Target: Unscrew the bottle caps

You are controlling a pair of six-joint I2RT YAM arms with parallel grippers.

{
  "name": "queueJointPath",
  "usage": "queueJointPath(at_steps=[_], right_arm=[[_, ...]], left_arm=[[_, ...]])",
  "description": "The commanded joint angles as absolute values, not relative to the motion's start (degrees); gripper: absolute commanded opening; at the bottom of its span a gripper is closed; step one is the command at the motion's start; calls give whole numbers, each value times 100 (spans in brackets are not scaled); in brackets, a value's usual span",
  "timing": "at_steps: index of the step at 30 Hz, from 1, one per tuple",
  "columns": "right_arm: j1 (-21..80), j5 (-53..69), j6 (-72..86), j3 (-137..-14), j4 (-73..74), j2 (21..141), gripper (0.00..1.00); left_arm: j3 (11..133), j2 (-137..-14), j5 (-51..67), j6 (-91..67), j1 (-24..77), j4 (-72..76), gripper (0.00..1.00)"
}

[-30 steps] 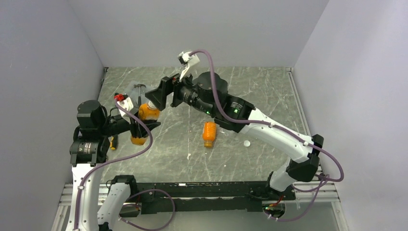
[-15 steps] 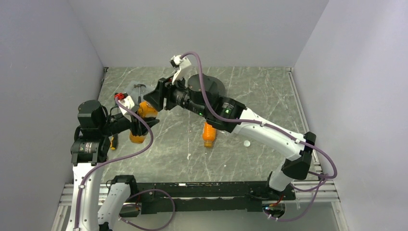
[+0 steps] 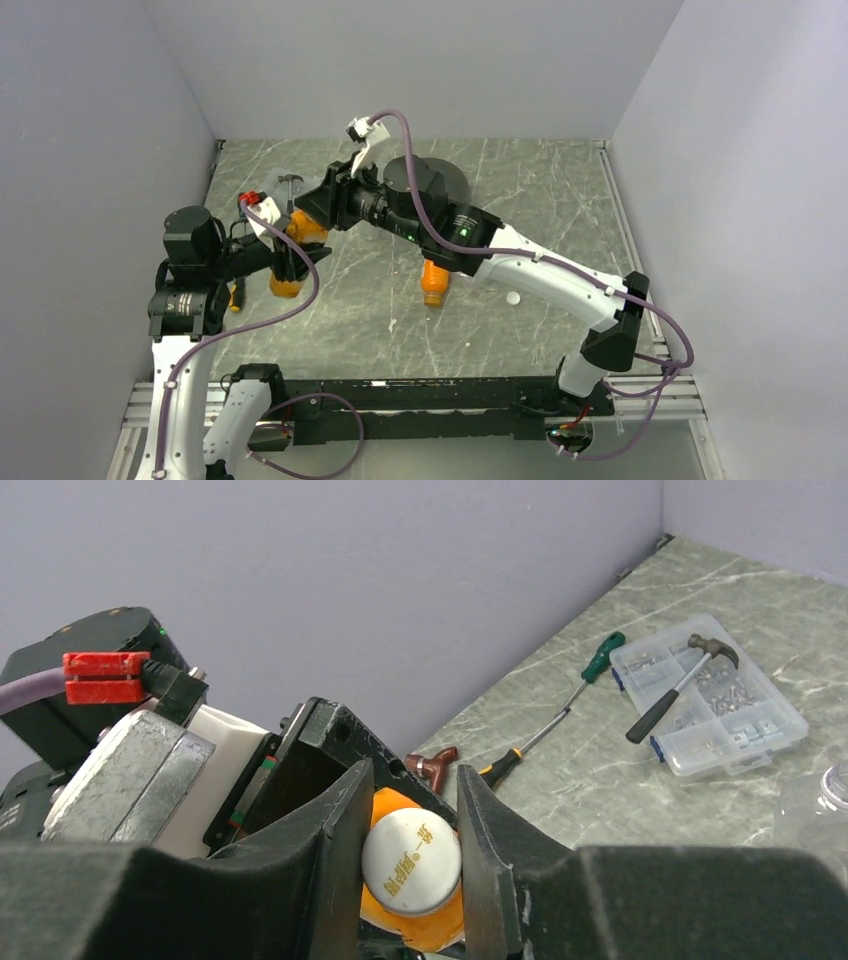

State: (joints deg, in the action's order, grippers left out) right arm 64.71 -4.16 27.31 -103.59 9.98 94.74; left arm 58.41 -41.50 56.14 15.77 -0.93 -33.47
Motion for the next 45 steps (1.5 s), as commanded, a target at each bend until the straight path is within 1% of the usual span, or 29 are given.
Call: queueJointPath(at_steps=[1, 2, 4, 6, 9, 13, 15, 17, 18, 19, 20, 21, 23, 24, 26, 29, 31, 34, 38, 45], right_arm=[[6462, -387, 2417, -10040, 327, 8960, 2], [6454, -252, 2324, -9916, 152, 8871, 0], [6423, 119, 2150, -9597, -293, 8640, 0], [6325, 799, 2062, -9259, -848, 8409, 0], [6031, 2507, 2293, -8878, -1596, 8213, 0], [5652, 4141, 2909, -8842, -2186, 8331, 0], [5535, 4489, 3113, -8842, -2337, 8382, 0], [5511, 4415, 3000, -8865, -2118, 8386, 1], [5506, 4269, 2916, -8863, -1968, 8363, 3], [5510, 4145, 2845, -8853, -1854, 8334, 10], [5511, 3956, 2775, -8847, -1668, 8301, 23], [5515, 3730, 2700, -8863, -1464, 8262, 34], [5551, 3118, 2485, -8918, -1072, 8164, 61], [5587, 2786, 2369, -8913, -932, 8089, 73], [5717, 1835, 2210, -8908, -663, 7906, 87], [5976, 596, 2113, -9065, -223, 7841, 98], [6122, -57, 2215, -9328, 155, 7951, 99], [6182, -696, 2415, -9848, 967, 8336, 95], [6279, -679, 2452, -9975, 1074, 8565, 90], [6452, -653, 2490, -10200, 1060, 8859, 77]], left_arm=[[6039, -4197, 6141, 1502, -103, -3223, 16], [6065, -4215, 6295, 1454, -102, -3233, 17], [6138, -4258, 6644, 1334, -104, -3254, 18], [6193, -4306, 7073, 1061, -105, -3170, 18], [6239, -4385, 7724, 495, -98, -2863, 20], [6271, -4523, 8430, -340, -92, -2640, 25], [6360, -4617, 8579, -140, -88, -2976, 25], [6470, -4681, 8563, 422, -88, -3516, 24], [6525, -4711, 8538, 656, -88, -3746, 24], [6558, -4730, 8507, 828, -88, -3913, 24], [6582, -4751, 8465, 943, -83, -4021, 24], [6591, -4766, 8417, 1048, -84, -4101, 23], [6594, -4781, 8240, 1262, -87, -4218, 22], [6600, -4781, 8148, 1386, -88, -4271, 21], [6559, -4769, 7909, 1618, -87, -4348, 20], [6403, -4670, 7294, 1754, -80, -4149, 21], [6248, -4540, 6863, 1730, -80, -3873, 20], [6051, -4310, 6428, 1856, -75, -3579, 20], [5861, -4070, 5931, 1759, -79, -3196, 19], [5883, -4060, 5734, 1779, -79, -3178, 18]])
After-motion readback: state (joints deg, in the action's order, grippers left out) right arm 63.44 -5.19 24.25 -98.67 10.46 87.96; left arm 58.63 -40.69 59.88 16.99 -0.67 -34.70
